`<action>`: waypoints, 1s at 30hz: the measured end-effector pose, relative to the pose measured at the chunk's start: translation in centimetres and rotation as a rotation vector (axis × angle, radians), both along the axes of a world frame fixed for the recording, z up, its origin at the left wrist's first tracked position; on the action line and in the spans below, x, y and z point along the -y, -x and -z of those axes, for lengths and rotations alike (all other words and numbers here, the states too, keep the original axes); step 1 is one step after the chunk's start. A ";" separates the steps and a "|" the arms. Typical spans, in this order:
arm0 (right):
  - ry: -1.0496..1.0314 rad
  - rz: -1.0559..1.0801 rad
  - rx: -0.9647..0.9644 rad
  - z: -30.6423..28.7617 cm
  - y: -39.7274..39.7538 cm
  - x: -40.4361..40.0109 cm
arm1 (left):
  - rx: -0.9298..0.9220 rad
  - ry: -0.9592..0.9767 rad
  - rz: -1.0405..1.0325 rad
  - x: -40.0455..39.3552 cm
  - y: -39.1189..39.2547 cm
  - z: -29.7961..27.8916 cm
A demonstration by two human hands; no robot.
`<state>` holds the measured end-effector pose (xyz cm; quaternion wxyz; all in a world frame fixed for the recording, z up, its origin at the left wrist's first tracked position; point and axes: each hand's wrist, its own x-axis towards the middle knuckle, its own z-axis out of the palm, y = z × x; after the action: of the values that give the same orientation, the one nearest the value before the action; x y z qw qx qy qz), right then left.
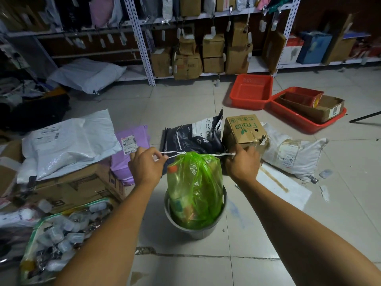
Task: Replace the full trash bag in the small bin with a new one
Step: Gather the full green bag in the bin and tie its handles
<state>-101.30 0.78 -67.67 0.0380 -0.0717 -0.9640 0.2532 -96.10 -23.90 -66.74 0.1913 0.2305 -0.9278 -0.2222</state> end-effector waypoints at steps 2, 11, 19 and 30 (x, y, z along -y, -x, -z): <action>-0.067 0.018 -0.027 -0.2 -0.2 0.1 | 0.046 0.202 0.038 -0.2 -0.2 -0.2; 0.005 -0.016 0.078 1.5 -0.1 -2.0 | 0.231 -0.131 0.160 -0.2 0.2 0.2; 0.299 -0.264 0.232 1.8 1.6 1.1 | 0.260 -0.365 0.165 -3.1 2.0 0.8; 0.442 -0.226 0.207 3.6 3.5 3.9 | 0.204 -0.453 0.152 -6.0 5.1 2.9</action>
<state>-104.83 -3.13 -71.30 -0.1057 0.0042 -0.8860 0.4514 -101.16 -17.86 -69.65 0.0230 0.2183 -0.8836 -0.4136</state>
